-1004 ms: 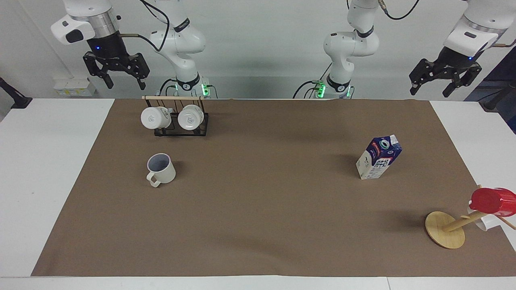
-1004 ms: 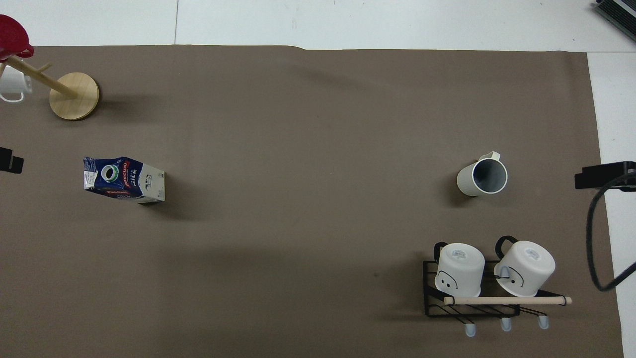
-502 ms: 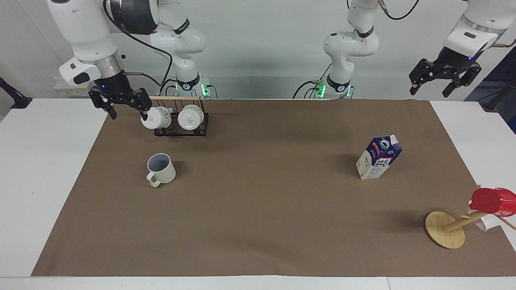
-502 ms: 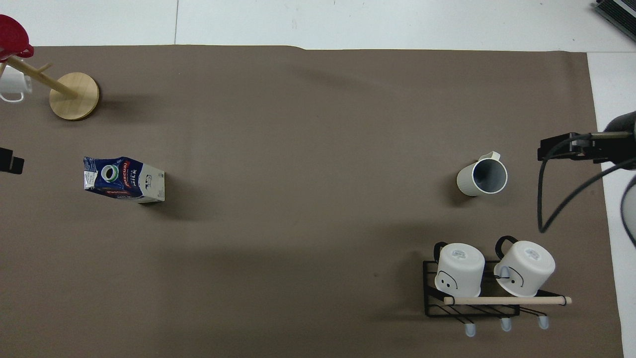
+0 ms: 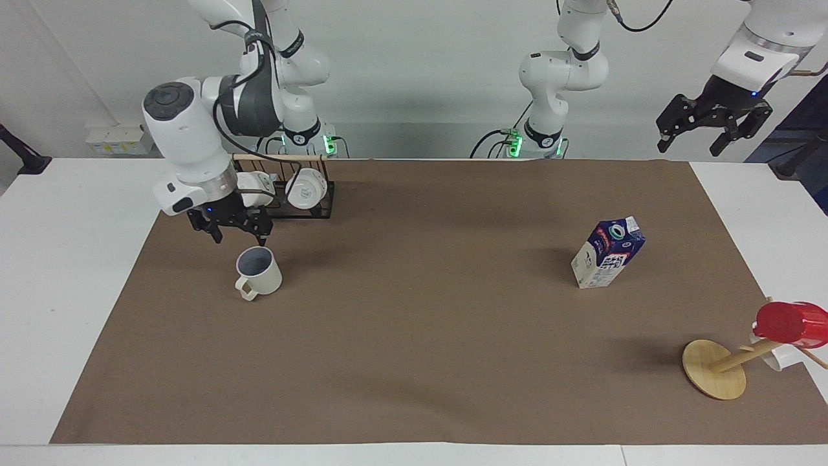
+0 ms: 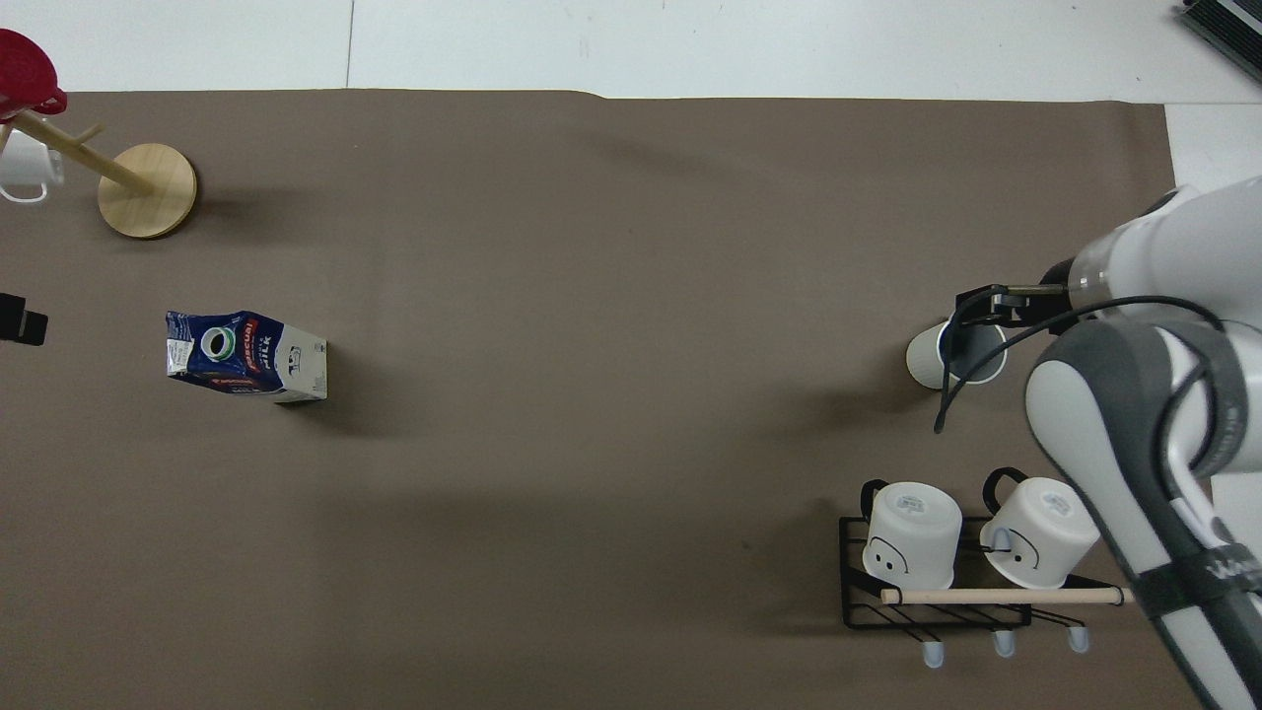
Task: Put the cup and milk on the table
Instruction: 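Reach the right gripper forward to the white mug's rim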
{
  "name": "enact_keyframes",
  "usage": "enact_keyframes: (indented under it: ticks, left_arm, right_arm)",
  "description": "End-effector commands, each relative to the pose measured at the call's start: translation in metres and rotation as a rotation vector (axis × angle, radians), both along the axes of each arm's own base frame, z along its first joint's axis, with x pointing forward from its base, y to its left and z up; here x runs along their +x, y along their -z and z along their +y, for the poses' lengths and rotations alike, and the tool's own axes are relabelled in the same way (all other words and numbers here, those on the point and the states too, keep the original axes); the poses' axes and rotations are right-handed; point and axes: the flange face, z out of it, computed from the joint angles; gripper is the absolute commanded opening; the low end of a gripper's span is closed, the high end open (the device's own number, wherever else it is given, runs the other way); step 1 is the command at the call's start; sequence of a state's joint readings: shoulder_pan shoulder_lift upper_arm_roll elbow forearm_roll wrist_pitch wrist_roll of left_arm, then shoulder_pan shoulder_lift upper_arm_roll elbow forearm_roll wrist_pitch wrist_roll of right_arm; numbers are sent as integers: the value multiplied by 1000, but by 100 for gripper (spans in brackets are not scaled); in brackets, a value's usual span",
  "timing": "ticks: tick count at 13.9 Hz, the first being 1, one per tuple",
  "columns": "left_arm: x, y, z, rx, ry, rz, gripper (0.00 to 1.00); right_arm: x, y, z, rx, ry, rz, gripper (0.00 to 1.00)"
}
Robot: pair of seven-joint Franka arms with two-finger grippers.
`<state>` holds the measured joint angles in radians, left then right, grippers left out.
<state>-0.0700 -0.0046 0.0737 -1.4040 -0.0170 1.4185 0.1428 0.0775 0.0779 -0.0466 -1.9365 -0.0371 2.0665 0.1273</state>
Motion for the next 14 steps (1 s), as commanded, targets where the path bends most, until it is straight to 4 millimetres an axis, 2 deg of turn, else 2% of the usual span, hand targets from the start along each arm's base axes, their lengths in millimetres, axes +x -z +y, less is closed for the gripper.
enact_keyframes:
  ticks: [1, 4, 6, 9, 12, 13, 14]
  left_arm:
    - [-5, -4, 1, 9, -4, -7, 100]
    - [-3, -4, -3, 9, 0, -22, 100]
    - [-2, -3, -4, 9, 1, -28, 100]
    - [-1, -3, -4, 9, 3, -34, 100]
    - [-1, -3, -5, 9, 4, -31, 100]
    - [-1, -3, -5, 9, 4, -31, 100]
    - [-1, -3, -6, 9, 6, -31, 100]
  right_arm:
    - [-8, 19, 11, -21, 9, 6, 100]
    - [-12, 64, 21, -36, -17, -7, 100]
    - [-11, 80, 16, -34, 4, -5, 100]
    - [-5, 102, 22, -32, -1, -16, 100]
    - [-7, 109, 22, -34, -4, -5, 100]
    - [-8, 110, 22, -34, -3, -2, 82]
    - [-8, 110, 22, -34, -6, -1, 48]
